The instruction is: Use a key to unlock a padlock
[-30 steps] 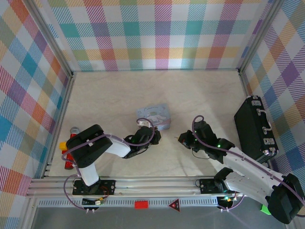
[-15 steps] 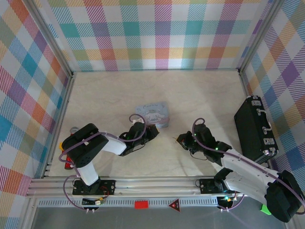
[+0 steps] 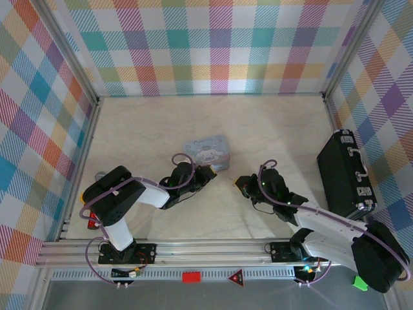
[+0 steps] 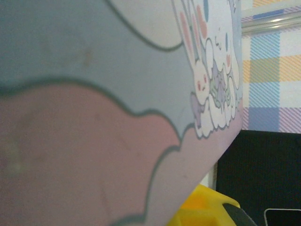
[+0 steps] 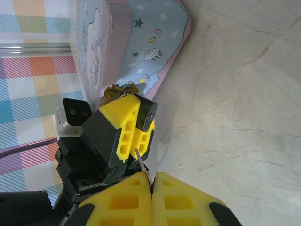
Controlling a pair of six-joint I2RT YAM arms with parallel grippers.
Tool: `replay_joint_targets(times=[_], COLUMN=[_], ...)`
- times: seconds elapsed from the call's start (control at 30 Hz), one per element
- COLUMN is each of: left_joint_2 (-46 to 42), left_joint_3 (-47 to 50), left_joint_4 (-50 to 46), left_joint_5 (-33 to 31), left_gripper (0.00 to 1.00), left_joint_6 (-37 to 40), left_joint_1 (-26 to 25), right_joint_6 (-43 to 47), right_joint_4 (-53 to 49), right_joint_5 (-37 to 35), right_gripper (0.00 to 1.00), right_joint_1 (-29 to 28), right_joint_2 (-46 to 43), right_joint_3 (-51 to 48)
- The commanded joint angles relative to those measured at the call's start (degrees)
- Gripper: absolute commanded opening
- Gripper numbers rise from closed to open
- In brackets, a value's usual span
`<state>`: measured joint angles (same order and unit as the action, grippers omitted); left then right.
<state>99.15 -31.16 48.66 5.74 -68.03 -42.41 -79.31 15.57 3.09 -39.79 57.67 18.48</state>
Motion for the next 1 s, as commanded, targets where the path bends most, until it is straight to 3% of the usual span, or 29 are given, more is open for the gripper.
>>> replay_joint_targets(times=[0.0, 0.53, 0.97], left_joint_2=[0.61, 1.05, -1.85], left_joint_3=[-1.62, -1.47, -0.14], left_joint_4=[7.6, 12.97, 12.45], left_joint_5=[2.39, 2.28, 0.19], left_gripper=[0.0, 0.0, 0.0], left_joint_6=[-4.0, -10.24, -12.26], left_joint_1=[0.79, 0.93, 0.98], right_joint_6=[-1.38, -5.67, -4.32], right_joint_4=[7.94, 26.41, 32.36], right_joint_5=[-0.51, 1.35, 0.42], right_gripper=[0.0, 0.0, 0.0], right_joint_1=[-0.46, -0.64, -0.6], right_joint_2=[1.59, 15.74, 20.26], right_joint_3=[-0.45, -0.3, -0.5])
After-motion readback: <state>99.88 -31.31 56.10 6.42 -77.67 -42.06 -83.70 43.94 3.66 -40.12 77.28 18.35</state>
